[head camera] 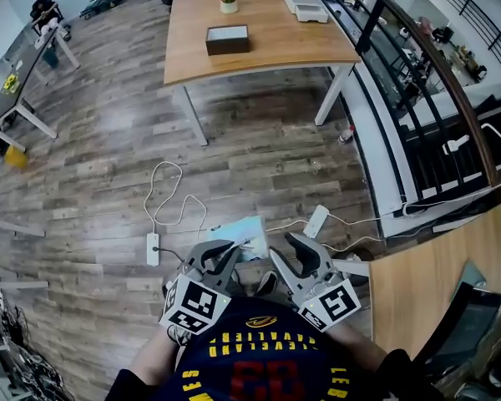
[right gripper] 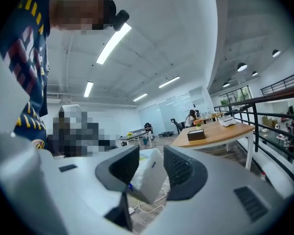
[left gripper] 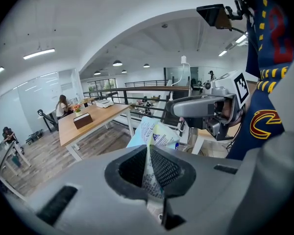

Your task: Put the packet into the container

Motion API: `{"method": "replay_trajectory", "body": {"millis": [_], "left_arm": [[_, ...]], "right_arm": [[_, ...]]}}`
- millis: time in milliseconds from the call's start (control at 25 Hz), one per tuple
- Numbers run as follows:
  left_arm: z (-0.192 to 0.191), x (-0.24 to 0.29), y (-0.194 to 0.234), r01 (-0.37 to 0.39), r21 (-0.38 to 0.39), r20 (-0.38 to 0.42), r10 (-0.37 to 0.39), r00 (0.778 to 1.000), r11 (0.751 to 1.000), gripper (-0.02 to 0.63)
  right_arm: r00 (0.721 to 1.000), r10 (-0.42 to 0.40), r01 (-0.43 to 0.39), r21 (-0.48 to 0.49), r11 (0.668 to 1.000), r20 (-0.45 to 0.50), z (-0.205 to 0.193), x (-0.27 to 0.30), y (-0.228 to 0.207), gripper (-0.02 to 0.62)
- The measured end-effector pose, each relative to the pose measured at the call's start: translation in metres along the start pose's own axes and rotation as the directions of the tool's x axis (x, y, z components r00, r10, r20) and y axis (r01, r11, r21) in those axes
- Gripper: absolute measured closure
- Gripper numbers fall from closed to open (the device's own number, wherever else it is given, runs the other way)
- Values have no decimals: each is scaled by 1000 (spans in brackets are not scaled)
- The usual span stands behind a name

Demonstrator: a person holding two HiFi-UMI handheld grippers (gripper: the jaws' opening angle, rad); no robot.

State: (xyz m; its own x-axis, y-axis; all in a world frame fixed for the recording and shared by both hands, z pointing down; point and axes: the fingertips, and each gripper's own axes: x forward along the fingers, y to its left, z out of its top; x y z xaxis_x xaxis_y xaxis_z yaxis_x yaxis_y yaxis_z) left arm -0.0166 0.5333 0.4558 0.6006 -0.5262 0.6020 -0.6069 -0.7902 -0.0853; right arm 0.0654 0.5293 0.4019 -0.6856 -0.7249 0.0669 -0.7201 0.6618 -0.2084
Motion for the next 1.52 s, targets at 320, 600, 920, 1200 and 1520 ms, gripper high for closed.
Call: {"method": "replay_trajectory", "body": {"millis": [320,600,920,1200,1520], "left_arm": [[4,14,7,-21,-22,-15,21,1000,1000,584],[15,37,48,18,12,14,-18,1000,1000,584],[25,58,139,74,40,38,-76,996,996,584],[24,64,200,115,50,55,-118,992,992,584],[18,75,236,122,12,61,-122,991,992,584]], "right_arm": [[1000,16,-15,20,1000,-20,-2,2,-22,449],[999,1,-1,10,1000,-33,5,41,-41,472],[997,-63,64,20,998,-40,25,132,-72,495],[993,-88,90,16,996,-73,31,193,-75,500],[990,-80,83,27,996,-113,24,227,-81,502]]}}
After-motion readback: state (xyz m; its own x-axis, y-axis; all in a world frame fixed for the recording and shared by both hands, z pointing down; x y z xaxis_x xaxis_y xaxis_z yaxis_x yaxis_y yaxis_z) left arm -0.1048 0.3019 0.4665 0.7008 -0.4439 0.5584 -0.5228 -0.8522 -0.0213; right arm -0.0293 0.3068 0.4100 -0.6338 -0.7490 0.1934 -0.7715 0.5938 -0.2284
